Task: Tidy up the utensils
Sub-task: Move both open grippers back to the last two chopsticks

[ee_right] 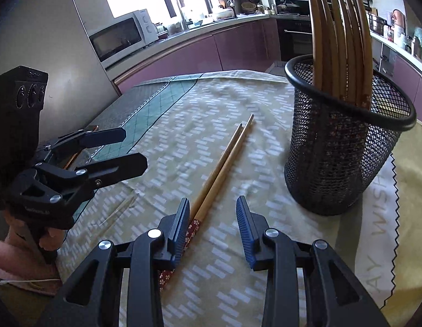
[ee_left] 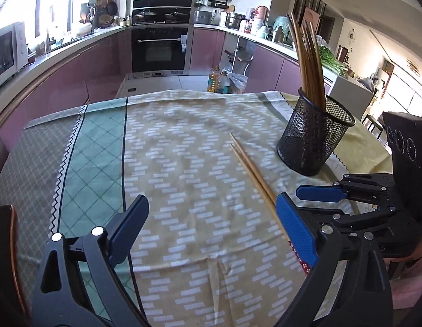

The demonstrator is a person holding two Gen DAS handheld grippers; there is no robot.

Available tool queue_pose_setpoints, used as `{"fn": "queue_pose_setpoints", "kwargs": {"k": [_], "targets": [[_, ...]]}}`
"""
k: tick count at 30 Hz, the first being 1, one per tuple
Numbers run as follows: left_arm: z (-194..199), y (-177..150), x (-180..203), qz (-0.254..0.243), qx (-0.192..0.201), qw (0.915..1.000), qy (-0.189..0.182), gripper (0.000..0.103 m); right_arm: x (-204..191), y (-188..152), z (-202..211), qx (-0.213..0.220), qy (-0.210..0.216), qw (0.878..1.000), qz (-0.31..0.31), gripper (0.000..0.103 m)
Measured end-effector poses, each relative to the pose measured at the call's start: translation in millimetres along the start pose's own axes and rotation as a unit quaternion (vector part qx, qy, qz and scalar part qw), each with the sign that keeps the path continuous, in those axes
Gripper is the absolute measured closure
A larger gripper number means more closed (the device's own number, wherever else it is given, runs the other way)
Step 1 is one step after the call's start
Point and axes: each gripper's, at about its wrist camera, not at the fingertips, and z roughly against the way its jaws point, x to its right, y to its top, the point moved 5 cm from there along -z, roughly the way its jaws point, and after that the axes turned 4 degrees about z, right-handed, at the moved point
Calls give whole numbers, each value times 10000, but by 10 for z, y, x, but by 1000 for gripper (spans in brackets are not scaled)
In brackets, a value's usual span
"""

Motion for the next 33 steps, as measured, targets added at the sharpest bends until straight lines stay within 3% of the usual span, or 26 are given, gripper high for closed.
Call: {"fn": "queue_pose_setpoints", "kwargs": {"k": [20,33], "targets": [[-108,-67,82,-135,-144,9998,-48,22,27,-21,-66,-137,-69,9999,-80,72],[-247,-148,336,-550,-399,9970,-382,31,130,-29,-35,-174,-43,9995,-241,75]]}}
